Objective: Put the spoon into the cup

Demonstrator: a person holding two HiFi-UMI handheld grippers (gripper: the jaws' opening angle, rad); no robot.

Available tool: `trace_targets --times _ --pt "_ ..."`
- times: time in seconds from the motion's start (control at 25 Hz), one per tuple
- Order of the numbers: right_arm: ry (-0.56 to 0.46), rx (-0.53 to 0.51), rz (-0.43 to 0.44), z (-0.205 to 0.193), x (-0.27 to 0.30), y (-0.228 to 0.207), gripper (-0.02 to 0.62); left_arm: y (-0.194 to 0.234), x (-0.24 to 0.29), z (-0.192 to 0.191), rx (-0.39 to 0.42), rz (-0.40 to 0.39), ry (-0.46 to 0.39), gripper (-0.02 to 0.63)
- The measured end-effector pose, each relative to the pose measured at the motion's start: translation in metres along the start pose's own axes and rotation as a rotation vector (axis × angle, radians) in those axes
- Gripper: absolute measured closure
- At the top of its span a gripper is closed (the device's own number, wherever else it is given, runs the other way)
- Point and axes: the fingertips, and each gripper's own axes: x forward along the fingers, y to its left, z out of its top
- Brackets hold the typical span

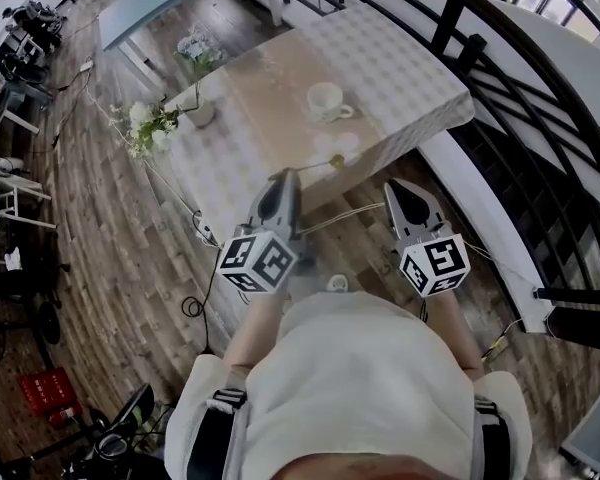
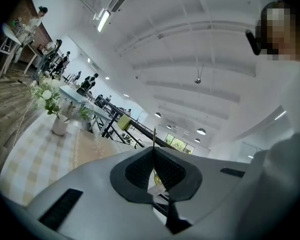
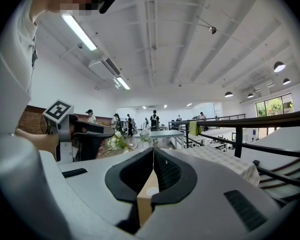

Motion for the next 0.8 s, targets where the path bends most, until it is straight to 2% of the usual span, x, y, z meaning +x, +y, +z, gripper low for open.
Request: trace_targets --times 0.48,0.8 --pt "0.027 0.023 0.017 -0.006 0.036 -0.009 0.594 0.027 0.029 0.009 -0.01 0.031 0.007 0.601" --pt "0.018 -0.002 0.074 -0.002 0.077 -0.031 0.594 0.041 0.066 0.013 -0.009 0.067 -0.005 0.601"
